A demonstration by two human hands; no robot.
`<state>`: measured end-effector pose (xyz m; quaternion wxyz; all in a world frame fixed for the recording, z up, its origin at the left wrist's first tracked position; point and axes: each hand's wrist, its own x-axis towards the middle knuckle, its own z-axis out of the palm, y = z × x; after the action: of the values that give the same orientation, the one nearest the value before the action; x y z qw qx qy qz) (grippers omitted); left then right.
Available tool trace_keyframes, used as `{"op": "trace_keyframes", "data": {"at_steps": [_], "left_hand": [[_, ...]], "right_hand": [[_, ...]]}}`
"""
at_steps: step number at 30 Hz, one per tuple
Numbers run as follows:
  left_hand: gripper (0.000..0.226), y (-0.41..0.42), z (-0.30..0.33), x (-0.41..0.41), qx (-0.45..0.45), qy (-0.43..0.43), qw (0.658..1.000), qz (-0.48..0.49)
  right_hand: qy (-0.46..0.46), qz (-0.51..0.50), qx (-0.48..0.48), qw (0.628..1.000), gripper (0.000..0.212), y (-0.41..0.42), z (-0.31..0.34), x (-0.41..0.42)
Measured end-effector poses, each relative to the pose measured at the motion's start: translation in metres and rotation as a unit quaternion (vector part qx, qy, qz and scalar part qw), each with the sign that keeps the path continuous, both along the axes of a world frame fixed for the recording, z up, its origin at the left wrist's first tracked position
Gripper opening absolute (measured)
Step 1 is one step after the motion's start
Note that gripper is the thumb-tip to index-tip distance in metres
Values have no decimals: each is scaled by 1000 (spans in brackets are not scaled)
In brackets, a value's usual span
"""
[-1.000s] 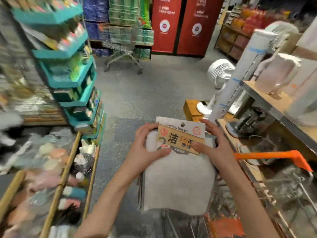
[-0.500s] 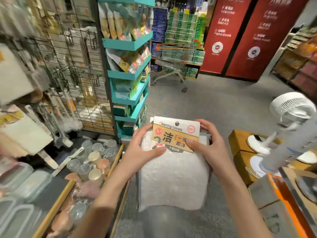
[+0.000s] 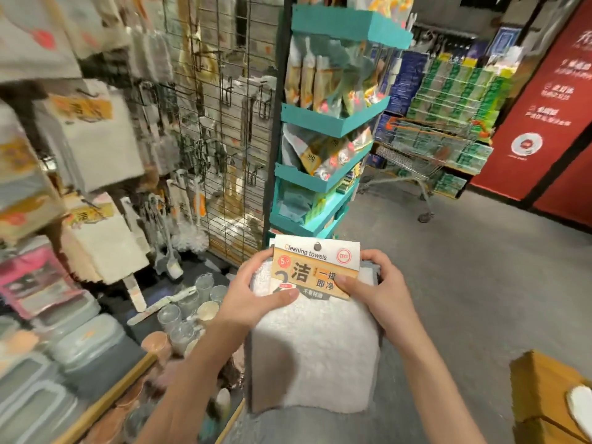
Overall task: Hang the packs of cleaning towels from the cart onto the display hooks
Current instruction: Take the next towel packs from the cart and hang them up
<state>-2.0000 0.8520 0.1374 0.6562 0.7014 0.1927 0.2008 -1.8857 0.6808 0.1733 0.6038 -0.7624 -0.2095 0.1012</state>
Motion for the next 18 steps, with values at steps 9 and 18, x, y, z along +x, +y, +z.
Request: {"op": "trace_keyframes", "data": {"at_steps": [9,18], "left_hand": [[59,35,7,56,-43,-12,984,174],[64,99,9,55,-37,-39,961,272]], "right_hand": [[-23,151,-27,988,28,79,17,104],[32,303,-16,952,27,190,6,140]]}}
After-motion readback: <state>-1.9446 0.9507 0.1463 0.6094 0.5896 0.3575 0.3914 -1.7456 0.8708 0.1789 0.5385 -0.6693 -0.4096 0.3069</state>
